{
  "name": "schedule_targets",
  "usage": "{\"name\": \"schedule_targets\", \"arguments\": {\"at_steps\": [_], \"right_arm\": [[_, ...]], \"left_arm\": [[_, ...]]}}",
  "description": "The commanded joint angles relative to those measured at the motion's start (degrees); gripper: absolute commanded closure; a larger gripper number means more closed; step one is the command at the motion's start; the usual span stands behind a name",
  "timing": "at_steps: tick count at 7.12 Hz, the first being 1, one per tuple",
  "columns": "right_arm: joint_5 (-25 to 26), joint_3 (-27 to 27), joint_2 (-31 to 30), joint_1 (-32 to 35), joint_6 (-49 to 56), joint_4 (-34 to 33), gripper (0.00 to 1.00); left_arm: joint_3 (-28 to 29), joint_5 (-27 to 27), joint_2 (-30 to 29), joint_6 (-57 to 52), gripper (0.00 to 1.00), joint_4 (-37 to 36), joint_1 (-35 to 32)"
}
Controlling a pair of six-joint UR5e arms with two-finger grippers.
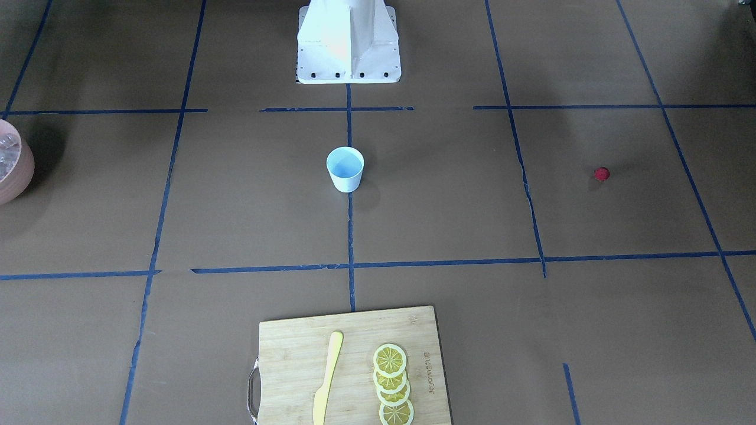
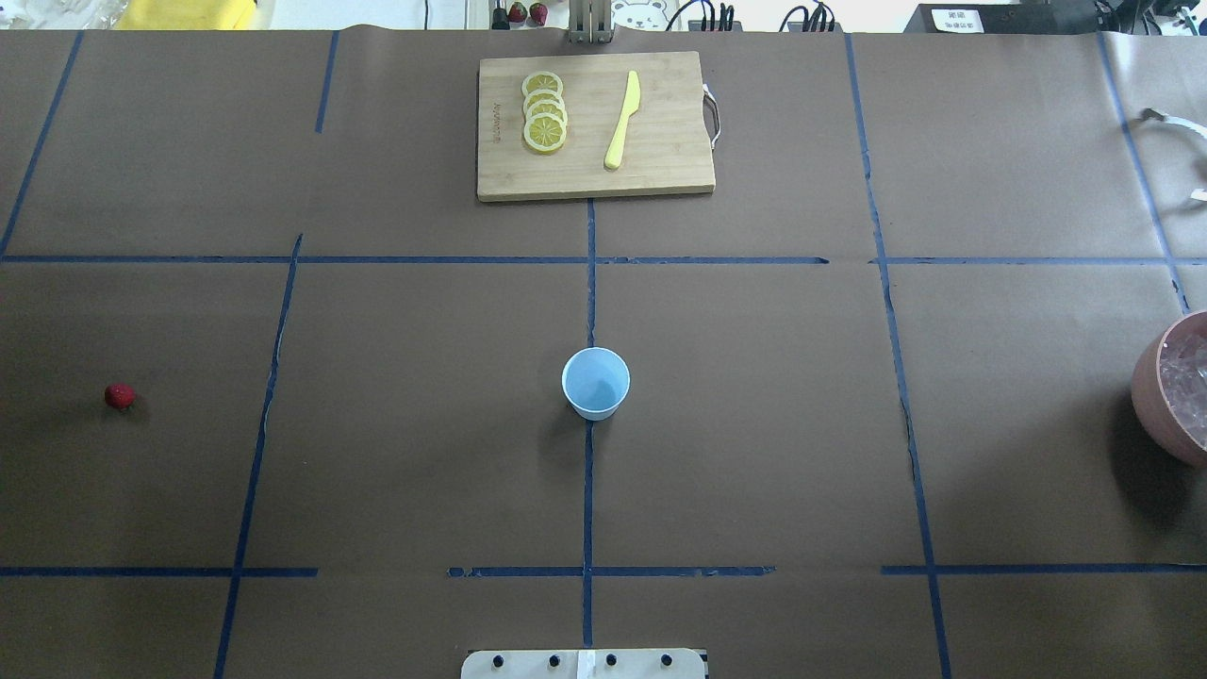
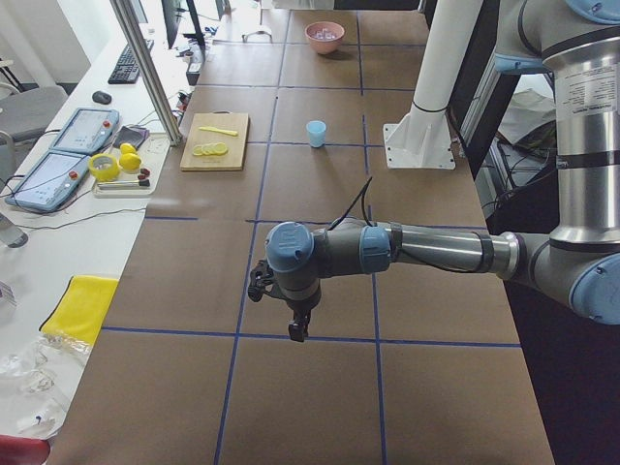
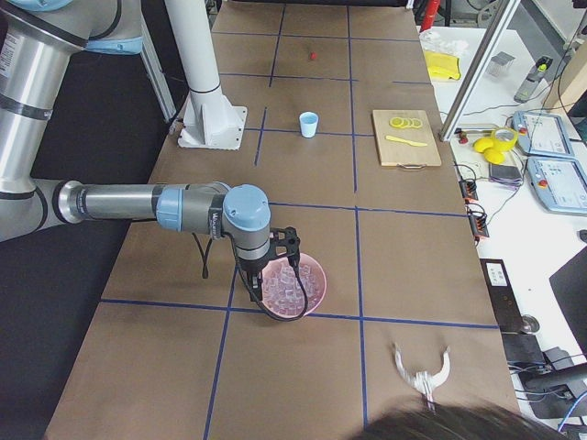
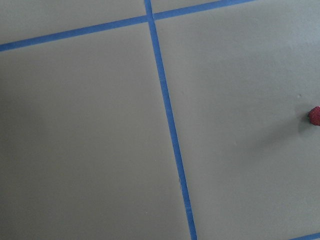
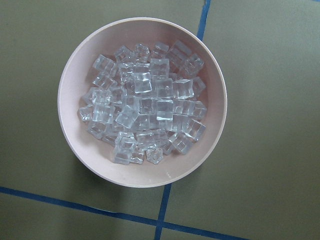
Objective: Put ice and strawberries in cup
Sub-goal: 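Grasp an ice cube from the pink bowl with the right gripper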
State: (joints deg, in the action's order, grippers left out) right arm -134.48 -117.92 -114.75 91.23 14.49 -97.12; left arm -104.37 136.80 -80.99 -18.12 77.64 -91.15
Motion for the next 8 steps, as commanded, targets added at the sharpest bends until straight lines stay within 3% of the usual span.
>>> {"name": "schedule_targets", "arguments": {"at_steps": [1, 8], "right_arm": [[0.1, 0.0, 0.1, 0.0, -0.2, 0.1, 0.00], [-0.1, 0.1, 1.4, -0.1, -6.0, 0.2, 0.00]], "left_arm": [[-0.4, 0.1, 0.4, -0.2, 0.00, 0.0, -0.1], [-0.8, 0.0, 0.6, 3.5, 0.00, -0.2, 0.2]]}}
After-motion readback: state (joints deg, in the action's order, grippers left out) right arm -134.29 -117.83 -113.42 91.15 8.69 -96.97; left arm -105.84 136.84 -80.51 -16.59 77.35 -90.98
